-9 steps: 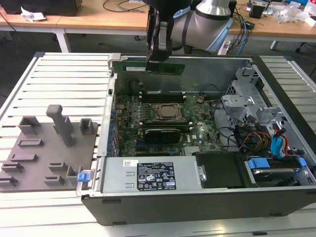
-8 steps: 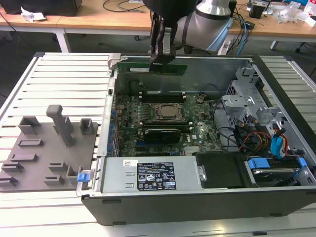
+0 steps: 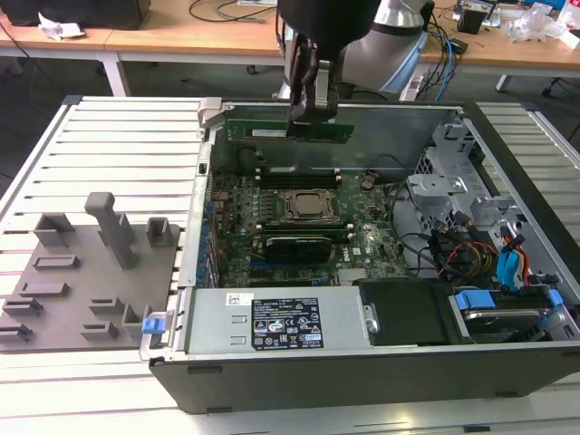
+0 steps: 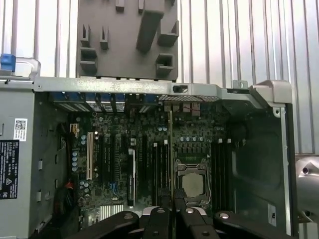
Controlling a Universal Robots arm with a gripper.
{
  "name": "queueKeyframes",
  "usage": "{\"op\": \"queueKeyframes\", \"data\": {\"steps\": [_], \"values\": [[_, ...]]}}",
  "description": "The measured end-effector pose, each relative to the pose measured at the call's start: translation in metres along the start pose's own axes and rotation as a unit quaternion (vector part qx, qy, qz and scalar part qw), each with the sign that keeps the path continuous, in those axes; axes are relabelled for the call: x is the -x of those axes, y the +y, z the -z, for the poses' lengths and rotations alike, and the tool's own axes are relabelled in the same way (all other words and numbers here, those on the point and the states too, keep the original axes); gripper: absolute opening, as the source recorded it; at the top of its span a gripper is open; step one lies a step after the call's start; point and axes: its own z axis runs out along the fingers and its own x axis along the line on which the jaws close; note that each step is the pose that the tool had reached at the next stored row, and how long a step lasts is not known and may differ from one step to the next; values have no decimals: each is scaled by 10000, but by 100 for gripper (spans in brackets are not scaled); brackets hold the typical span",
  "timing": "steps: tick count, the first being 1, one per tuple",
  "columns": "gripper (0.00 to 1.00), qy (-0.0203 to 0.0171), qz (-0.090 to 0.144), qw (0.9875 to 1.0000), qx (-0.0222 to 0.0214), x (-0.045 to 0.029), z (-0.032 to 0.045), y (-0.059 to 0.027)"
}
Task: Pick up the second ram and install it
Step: 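Pick up the second ram and move it above second insertion slot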
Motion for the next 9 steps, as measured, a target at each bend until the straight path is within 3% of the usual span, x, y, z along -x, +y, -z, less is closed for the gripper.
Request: {"op": "queueKeyframes", "data": {"steps": [9], "values": [[13, -1, -1, 10000, 8, 24, -116, -164]]}}
